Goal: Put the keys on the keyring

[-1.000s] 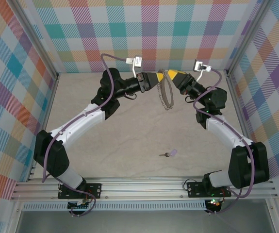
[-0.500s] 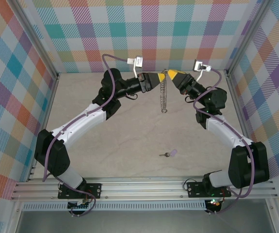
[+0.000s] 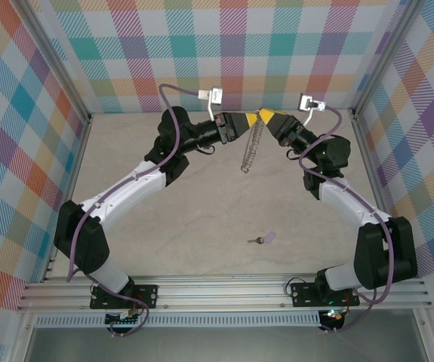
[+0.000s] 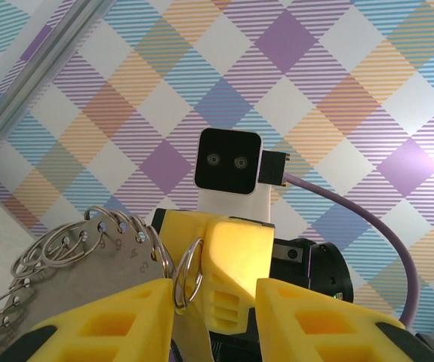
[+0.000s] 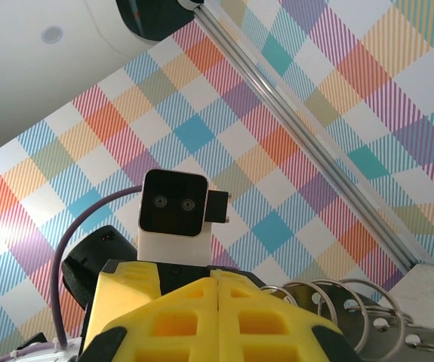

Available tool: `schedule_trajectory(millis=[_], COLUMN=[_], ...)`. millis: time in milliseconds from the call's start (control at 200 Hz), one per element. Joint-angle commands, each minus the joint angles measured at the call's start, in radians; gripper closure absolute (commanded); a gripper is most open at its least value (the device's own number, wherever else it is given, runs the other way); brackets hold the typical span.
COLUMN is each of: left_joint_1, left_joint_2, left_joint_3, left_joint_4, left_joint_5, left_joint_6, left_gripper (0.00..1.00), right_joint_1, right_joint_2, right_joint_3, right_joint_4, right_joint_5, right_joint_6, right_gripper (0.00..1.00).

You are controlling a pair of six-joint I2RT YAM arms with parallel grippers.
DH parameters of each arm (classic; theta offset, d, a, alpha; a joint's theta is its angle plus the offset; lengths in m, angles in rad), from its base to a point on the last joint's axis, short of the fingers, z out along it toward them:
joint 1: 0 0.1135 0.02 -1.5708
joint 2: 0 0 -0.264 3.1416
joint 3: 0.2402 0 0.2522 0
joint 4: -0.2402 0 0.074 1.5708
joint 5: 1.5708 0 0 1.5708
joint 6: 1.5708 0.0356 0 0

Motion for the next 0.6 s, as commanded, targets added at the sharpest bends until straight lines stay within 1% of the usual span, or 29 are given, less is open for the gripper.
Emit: schedule_trajectory(millis=[0,90,165,460,595], left_joint_1=[-0.016,-0.017,-0.017,-0.018,-0.017], left_joint_2=[0.018,0.023,0.026,0.028,0.029], left_joint_3=[0.032,0.035,0.036,0.039,0.044], left_joint_4=[0.052,0.054,0.056,0.067,0.069], left_joint_5=[0.013,0.014,0.014,0.005,-0.003], left_joint_6=[0.011,0.011,0.011,0.009,0.01], left_gripper=[0.7,0.74,0.81,0.9,0.97], right_joint_1=[0.008,0.008,0.007,0.007,0.008], right_joint_2=[-0.008,-0.008,-0.008,-0.013,-0.017], right_joint_3=[0.034,0.034,0.034,0.027,0.021], right_joint_4=[0.068,0.068,0.067,0.053,0.039], right_joint_5=[-0.01,-0.01,-0.013,-0.02,-0.028], right_joint_6=[0.012,0.012,0.009,0.006,0.002], right_gripper=[1.0,1.0,1.0,1.0,1.0])
